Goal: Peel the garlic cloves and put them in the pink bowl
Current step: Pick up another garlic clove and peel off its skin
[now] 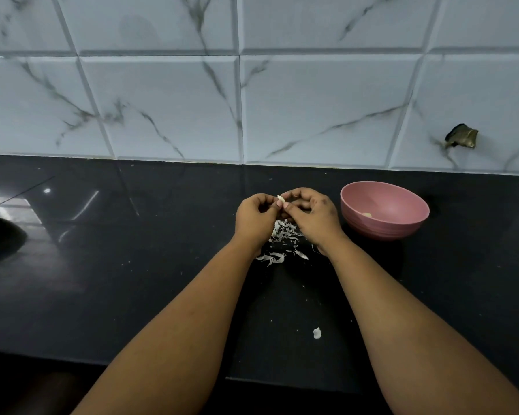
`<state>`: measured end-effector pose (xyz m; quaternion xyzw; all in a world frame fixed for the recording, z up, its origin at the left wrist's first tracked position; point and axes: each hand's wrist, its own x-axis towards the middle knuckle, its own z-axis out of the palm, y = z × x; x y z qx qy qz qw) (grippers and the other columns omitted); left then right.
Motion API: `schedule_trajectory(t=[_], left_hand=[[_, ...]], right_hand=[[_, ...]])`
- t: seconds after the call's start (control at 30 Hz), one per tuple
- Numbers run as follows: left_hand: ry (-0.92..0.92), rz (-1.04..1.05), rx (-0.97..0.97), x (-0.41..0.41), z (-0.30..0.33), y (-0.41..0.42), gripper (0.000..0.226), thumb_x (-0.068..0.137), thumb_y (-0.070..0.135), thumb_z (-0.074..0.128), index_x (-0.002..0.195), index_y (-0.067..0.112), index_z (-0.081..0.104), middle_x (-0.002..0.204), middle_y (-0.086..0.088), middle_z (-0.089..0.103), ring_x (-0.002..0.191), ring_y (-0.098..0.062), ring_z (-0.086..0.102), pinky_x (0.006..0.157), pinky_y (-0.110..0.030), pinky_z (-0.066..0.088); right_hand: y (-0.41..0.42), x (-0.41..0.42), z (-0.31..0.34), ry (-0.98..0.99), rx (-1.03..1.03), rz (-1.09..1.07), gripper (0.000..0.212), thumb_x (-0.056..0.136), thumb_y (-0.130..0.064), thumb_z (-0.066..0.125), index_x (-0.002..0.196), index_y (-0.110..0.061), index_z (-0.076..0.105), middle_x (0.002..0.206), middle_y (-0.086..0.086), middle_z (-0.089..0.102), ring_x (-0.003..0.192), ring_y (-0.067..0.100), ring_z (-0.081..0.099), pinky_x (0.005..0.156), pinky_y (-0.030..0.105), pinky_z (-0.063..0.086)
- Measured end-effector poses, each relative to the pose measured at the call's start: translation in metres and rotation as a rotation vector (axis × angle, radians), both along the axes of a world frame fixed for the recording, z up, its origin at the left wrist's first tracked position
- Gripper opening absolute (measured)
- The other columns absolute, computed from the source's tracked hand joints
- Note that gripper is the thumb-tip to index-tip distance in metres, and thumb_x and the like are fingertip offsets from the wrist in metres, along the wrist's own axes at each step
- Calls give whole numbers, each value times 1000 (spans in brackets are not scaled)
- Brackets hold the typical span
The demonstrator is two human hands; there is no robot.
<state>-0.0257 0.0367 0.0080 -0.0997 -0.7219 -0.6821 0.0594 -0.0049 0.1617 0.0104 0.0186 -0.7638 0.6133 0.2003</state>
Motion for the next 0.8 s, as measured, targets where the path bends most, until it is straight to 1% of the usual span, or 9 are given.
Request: schedule_trajectory(t=[0.1, 0.17, 0.23, 0.27, 0.37, 0.53, 0.6, 0.7, 0.8], left_hand=[[17, 1, -13, 2, 2, 1, 11, 95, 7, 61, 87, 8, 69, 76, 0, 71, 65, 0, 67, 65, -16, 53], [17, 15, -15, 1, 2, 0, 11, 95, 6, 61, 89, 7, 70, 76, -1, 71, 65, -1, 68, 66, -17, 54], [19, 42, -31, -1, 0, -1, 9, 94, 8, 63, 91, 6, 71, 81, -3, 73, 71, -6, 70, 71, -22, 56], [23, 56, -45, -2, 0, -1, 8, 93, 9, 64, 92, 7, 72, 83, -4, 74, 74, -8, 70, 73, -23, 56], [33, 76, -83, -2, 0, -1, 8, 93, 12, 64, 93, 7, 71, 86, -4, 73, 72, -3, 67, 65, -15, 52], [31, 66, -178, -1, 1, 0, 9, 94, 16, 61, 90, 11, 68, 85, 1, 70, 78, -11, 64, 70, -25, 52], [19, 61, -193, -2, 1, 0, 10, 95, 18, 61, 90, 11, 67, 82, 1, 69, 74, -9, 61, 68, -25, 50], [-16, 32, -128, -2, 1, 1, 12, 95, 18, 60, 89, 11, 68, 80, -1, 69, 71, -10, 61, 69, -29, 51], [-71, 31, -34, 0, 3, 2, 12, 95, 16, 61, 85, 14, 68, 78, 1, 69, 70, -8, 63, 68, -25, 52]], right_hand=[[-1, 1, 2, 0, -20, 19, 11, 88, -4, 67, 97, -10, 70, 79, 10, 73, 74, 16, 72, 68, 23, 55], [-2, 2, 3, -1, -51, 30, 11, 88, -3, 67, 98, -7, 70, 78, 10, 73, 70, 11, 70, 64, 17, 52], [-3, 3, 4, -6, -88, 45, 12, 87, -2, 67, 98, -5, 70, 78, 10, 73, 68, 9, 69, 62, 14, 50], [-4, 4, 5, -9, -104, 52, 12, 87, -2, 67, 98, -5, 71, 78, 10, 73, 68, 9, 69, 61, 14, 50], [-4, 4, 5, -19, -138, 62, 10, 87, -3, 68, 97, -5, 70, 77, 9, 72, 66, 7, 68, 60, 14, 49], [-3, 4, 5, -80, -151, 112, 26, 92, 0, 57, 111, -15, 67, 73, 3, 66, 67, 4, 64, 65, 15, 50], [-3, 4, 6, -102, -194, 169, 25, 93, 0, 55, 108, -15, 68, 76, 2, 65, 72, 7, 62, 70, 19, 50], [-1, 5, 6, -144, -343, 239, 24, 95, 2, 50, 103, -13, 66, 80, 3, 65, 74, 10, 60, 72, 22, 49], [0, 5, 8, -190, -476, 295, 25, 98, 0, 45, 105, -12, 66, 79, 4, 67, 74, 11, 62, 72, 22, 51]])
